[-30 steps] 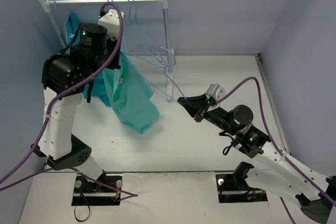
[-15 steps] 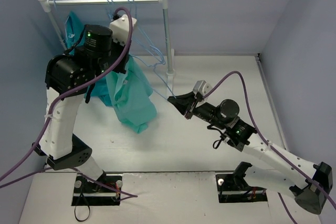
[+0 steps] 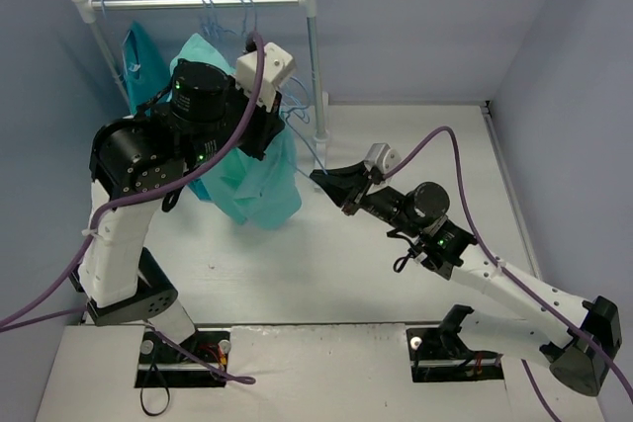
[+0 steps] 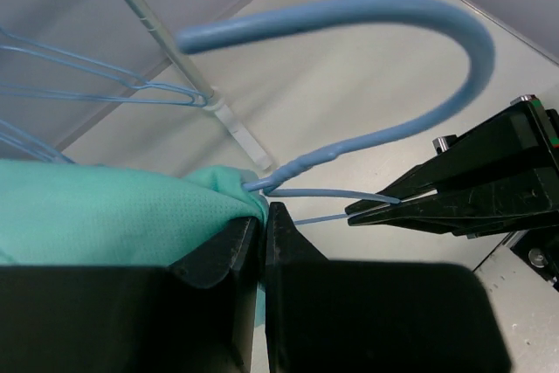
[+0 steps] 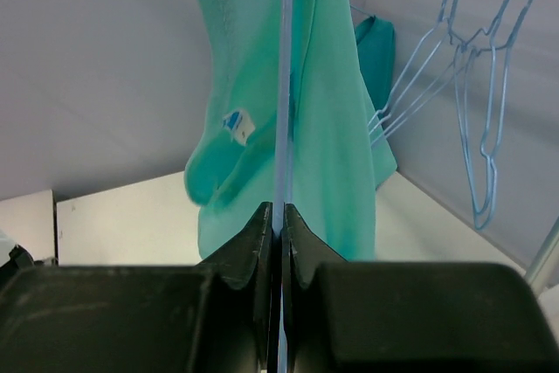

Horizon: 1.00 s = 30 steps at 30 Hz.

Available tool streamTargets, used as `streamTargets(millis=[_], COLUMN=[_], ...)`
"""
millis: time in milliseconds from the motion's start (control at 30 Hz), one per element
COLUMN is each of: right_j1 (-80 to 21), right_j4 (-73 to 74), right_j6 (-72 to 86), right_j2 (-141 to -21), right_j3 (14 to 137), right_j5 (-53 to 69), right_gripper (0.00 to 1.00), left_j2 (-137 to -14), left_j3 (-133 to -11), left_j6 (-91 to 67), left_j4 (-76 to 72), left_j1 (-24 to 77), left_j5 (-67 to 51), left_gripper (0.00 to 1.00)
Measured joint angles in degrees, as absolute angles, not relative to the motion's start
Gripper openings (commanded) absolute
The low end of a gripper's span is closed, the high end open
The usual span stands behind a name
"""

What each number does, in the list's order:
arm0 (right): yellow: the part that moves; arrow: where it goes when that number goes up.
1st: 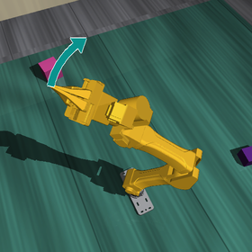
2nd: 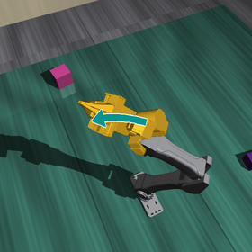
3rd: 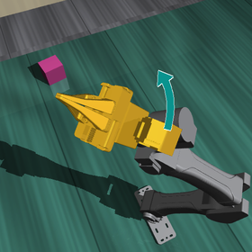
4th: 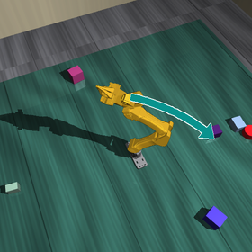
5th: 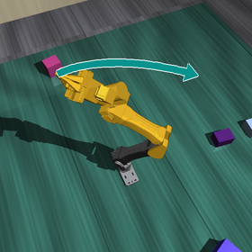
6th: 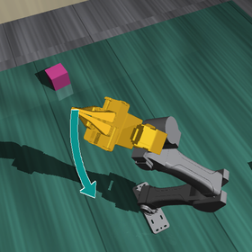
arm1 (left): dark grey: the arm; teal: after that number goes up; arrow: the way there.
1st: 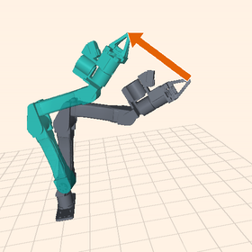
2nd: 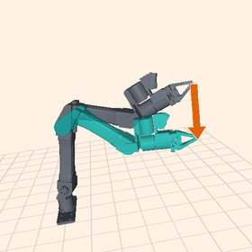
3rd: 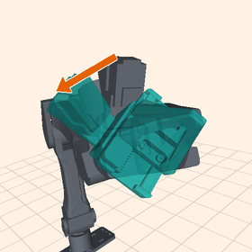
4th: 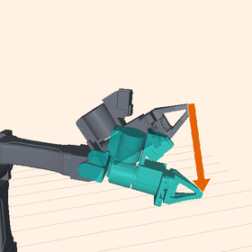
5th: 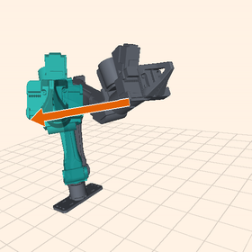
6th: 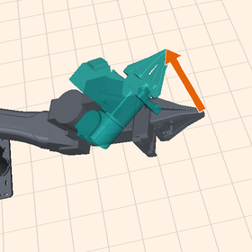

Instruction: Place the t-shirt on the hanger

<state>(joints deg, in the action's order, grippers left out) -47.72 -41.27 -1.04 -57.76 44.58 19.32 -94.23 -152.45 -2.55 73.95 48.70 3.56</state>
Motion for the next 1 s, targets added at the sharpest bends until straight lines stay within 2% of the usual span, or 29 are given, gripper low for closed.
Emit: streamTargets(millis=[267, 700, 1000], right_j1=[-47.72, -47.78, -48.1], right_j4=[-43.05, -41.65, -38.76], right_j6=[1.54, 4.58, 4.94], right_j2=[-57.15, -54.25, -51.98], right_j3=[41.13, 35.7, 36.42], right_j5=[18.65, 22.03, 26.38], right_gripper=[0.0, 0.0, 0.0], left_j2=[-93.46, -87.77, -90.04], left_j3=[-144.79, -138.82, -138.87], left_j6=[-0.21, 3.96, 6.67], left_j4=[72.15, 71.54, 71.23], left_j1=[50.22, 49.66, 48.99], left_j5=[8.56, 26.96, 28.27], left_gripper=[0.0, 0.0, 0.0])
